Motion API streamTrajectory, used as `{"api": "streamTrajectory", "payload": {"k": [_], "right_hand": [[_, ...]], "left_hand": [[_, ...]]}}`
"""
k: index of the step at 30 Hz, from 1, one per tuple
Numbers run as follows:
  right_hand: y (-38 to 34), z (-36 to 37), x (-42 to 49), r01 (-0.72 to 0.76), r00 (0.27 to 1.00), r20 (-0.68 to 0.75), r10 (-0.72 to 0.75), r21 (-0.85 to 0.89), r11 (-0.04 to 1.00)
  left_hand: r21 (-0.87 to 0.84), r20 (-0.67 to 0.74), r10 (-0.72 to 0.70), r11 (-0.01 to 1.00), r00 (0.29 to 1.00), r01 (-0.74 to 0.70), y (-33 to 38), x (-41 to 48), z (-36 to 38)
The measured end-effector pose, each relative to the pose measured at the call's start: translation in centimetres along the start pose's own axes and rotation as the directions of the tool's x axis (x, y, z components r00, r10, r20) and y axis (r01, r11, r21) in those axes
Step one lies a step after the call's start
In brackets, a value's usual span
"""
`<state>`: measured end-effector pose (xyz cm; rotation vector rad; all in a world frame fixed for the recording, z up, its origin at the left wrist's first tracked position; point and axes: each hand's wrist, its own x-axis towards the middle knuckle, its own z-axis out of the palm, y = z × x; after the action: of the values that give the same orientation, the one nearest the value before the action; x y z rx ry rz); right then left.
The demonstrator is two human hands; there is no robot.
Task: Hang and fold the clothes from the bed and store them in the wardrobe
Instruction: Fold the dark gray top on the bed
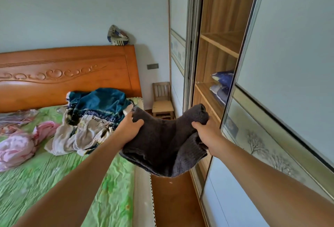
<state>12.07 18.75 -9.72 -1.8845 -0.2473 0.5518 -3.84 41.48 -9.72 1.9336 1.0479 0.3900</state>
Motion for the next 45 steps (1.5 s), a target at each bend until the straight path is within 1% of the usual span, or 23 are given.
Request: {"api": "streamTrajectory", "payload": {"k": [3, 8, 11, 14, 17, 22, 26, 29, 32, 34, 37, 41, 45], "right_hand": [[-2.2, -0.4, 3.0, 0.035, 0.998, -0.044, -0.036, -0.018, 0.999], [-5.5, -0.8, 6.0, 0.11, 0.989, -0.09, -0.121, -0.121, 0.987], [-8.2, -1.3, 7.9, 0.161, 0.977, -0.116, -0.178, -0.146, 0.976], [-11.3, -1.6, 10.4, 0.181, 0.972, -0.129, -0.198, -0.135, 0.974], [-14.6, -1.8, 13.7, 0.163, 0.961, -0.208, -0.181, -0.103, 0.981], [-19.6, -2.1, 20.6, 0.213, 0.932, -0.298, -0.207, -0.014, 0.977], [-23.8, -2.8, 26.1, 0.277, 0.882, -0.406, -0.24, 0.033, 0.96], [-26.1, -4.4, 29.0, 0.302, 0.838, -0.496, -0.226, 0.076, 0.95], [-27.6, -6.1, 30.5, 0.331, 0.79, -0.581, -0.196, 0.135, 0.934], [-28.0, -7.0, 30.9, 0.362, 0.748, -0.635, -0.195, 0.144, 0.921], [-28.1, -7.9, 31.0, 0.403, 0.705, -0.681, -0.199, 0.154, 0.902], [-28.4, -9.3, 31.0, 0.45, 0.645, -0.745, -0.17, 0.191, 0.872], [-29.1, -11.0, 32.0, 0.474, 0.534, -0.835, -0.133, 0.166, 0.865]], "left_hand": [[0.021, 0.007, 0.036, 0.999, 0.999, -0.036, 2.0, 3.7, 0.4], [0.041, -0.026, 0.121, 0.992, 0.992, -0.12, 4.7, 7.7, -0.4], [0.063, -0.01, 0.137, 0.989, 0.991, -0.136, 7.3, 10.8, -1.2], [0.074, -0.005, 0.167, 0.983, 0.986, -0.166, 9.9, 14.4, -1.4], [0.051, 0.057, 0.206, 0.977, 0.977, -0.209, 12.9, 19.2, -1.2], [0.045, 0.093, 0.322, 0.944, 0.942, -0.327, 19.1, 29.4, -0.9], [0.054, 0.114, 0.415, 0.905, 0.903, -0.422, 24.9, 37.2, 0.1], [0.028, 0.174, 0.48, 0.871, 0.86, -0.491, 29.4, 41.1, 1.1], [-0.024, 0.246, 0.522, 0.845, 0.817, -0.533, 33.2, 43.4, 2.0], [-0.071, 0.295, 0.543, 0.833, 0.786, -0.549, 35.3, 44.3, 2.6], [-0.077, 0.337, 0.602, 0.784, 0.724, -0.616, 37.5, 45.4, 3.7], [-0.17, 0.427, 0.619, 0.771, 0.659, -0.614, 40.6, 46.9, 5.8], [-0.253, 0.514, 0.645, 0.744, 0.566, -0.618, 44.8, 49.1, 8.9]]}}
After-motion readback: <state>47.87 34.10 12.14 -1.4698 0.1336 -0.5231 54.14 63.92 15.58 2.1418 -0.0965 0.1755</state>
